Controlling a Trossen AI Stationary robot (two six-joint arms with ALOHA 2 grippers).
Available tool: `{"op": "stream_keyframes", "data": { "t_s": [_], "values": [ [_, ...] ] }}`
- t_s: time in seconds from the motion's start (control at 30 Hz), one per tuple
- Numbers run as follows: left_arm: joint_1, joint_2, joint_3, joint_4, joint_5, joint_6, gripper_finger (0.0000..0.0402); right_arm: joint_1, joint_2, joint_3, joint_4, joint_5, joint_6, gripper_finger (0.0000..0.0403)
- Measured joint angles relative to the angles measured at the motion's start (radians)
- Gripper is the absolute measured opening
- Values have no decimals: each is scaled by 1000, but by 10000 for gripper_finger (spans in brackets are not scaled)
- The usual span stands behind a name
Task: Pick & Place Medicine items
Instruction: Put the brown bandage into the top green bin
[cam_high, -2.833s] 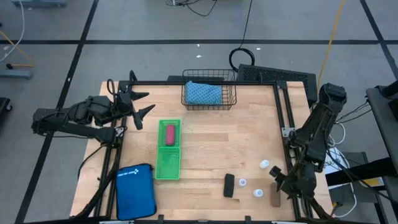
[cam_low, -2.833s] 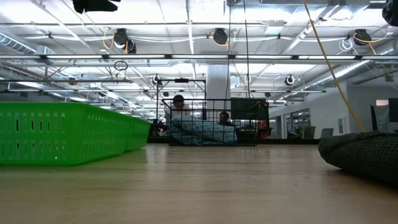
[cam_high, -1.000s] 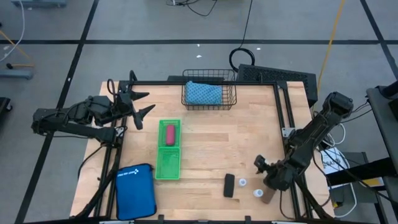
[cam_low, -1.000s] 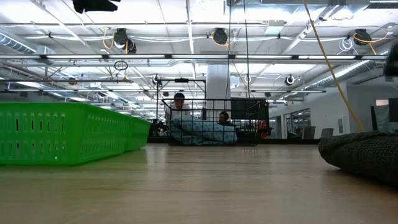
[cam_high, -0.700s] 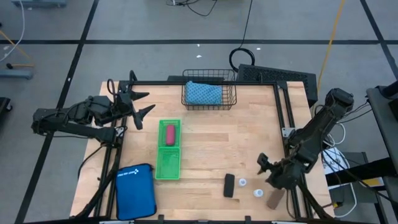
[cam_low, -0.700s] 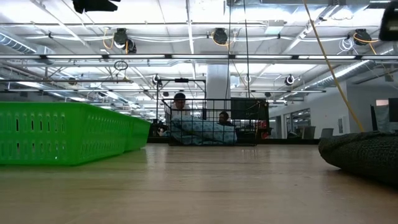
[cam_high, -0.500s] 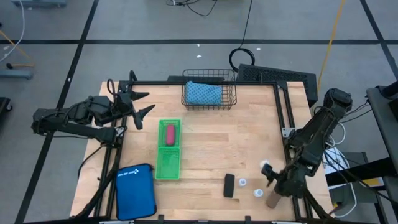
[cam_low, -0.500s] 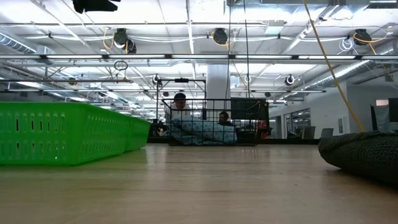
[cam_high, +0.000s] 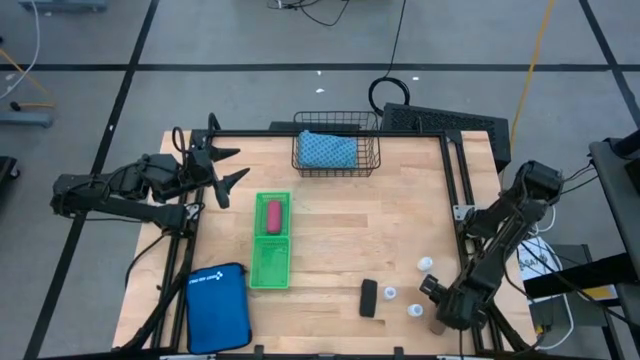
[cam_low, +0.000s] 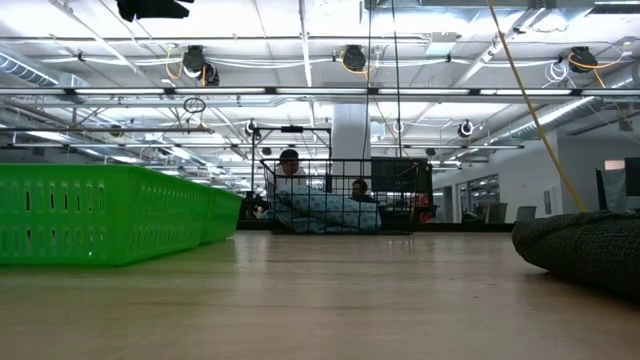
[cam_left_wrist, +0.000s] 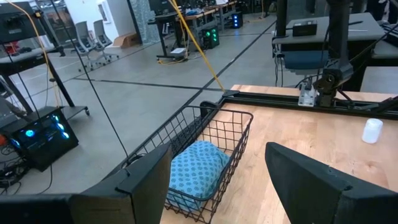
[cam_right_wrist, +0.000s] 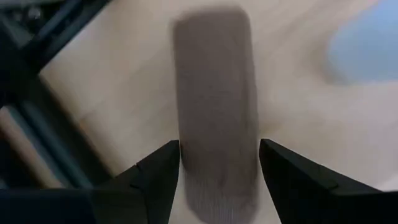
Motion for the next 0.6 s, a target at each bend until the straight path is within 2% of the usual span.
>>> {"op": "stream_keyframes", "data": {
  "t_s": [0.1,0.3,0.6],
  "values": [
    [0,0,0,0,0,0,269,1,37,0,2,-40,6,212],
    [0,0,0,0,0,0,269,1,46,0,5,-47,1,205],
    [0,0,0,0,0,0,269,1,-45,-2,59,-13,26,128]
  ]
}}
